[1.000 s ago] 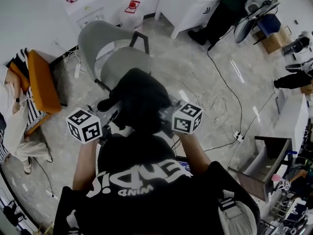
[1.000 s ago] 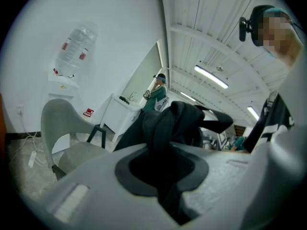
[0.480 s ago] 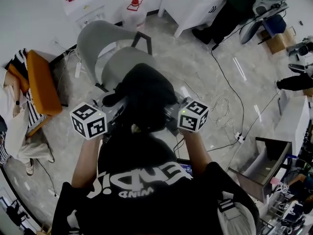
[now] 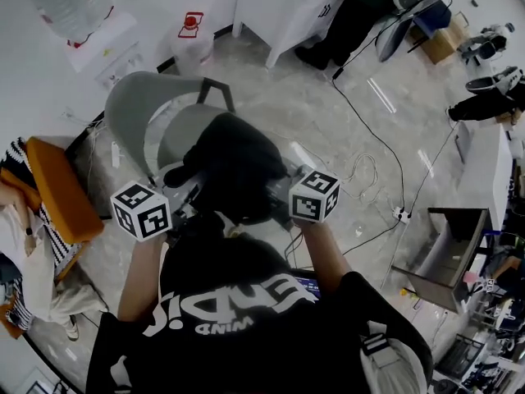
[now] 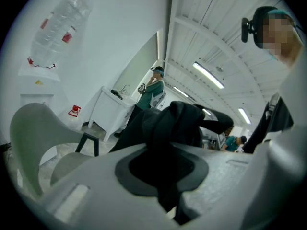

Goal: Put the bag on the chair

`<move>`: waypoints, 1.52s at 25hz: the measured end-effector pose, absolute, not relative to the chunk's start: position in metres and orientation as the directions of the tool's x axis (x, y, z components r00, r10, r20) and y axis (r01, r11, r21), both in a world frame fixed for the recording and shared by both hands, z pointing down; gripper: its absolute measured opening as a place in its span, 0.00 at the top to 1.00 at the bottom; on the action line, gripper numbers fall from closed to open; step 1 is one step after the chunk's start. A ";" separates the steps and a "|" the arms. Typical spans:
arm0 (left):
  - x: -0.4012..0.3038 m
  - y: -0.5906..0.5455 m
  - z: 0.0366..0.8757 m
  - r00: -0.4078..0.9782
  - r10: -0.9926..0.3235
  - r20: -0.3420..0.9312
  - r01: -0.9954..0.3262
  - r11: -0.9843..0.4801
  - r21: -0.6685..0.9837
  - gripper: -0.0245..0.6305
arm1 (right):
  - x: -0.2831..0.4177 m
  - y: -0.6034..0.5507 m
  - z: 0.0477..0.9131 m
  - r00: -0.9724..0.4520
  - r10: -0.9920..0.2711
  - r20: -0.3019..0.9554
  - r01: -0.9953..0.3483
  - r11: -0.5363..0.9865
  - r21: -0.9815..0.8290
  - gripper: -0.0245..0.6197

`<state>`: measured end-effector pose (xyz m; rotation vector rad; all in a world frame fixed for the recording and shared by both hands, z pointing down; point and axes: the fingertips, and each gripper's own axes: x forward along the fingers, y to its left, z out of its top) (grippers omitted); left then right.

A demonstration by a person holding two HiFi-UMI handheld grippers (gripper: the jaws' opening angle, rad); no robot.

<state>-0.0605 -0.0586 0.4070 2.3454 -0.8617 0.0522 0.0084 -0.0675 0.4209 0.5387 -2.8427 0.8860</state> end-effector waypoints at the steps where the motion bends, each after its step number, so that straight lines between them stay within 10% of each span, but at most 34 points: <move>1: -0.063 -0.068 0.406 0.793 -0.561 0.239 -0.586 -0.594 0.551 0.90 | 0.006 -0.076 0.419 -0.926 -0.312 0.211 -0.377 0.763 -0.525 0.90; 15: -0.121 -0.169 0.406 0.830 -0.500 0.247 -0.547 -0.646 0.533 0.90 | -0.052 -0.172 0.422 -0.879 -0.438 0.190 -0.468 0.718 -0.515 0.90; 38: -0.169 -0.306 0.497 0.737 -0.593 0.324 -0.644 -0.470 0.604 0.90 | -0.102 -0.317 0.510 -0.930 -0.253 0.267 -0.364 0.731 -0.578 0.90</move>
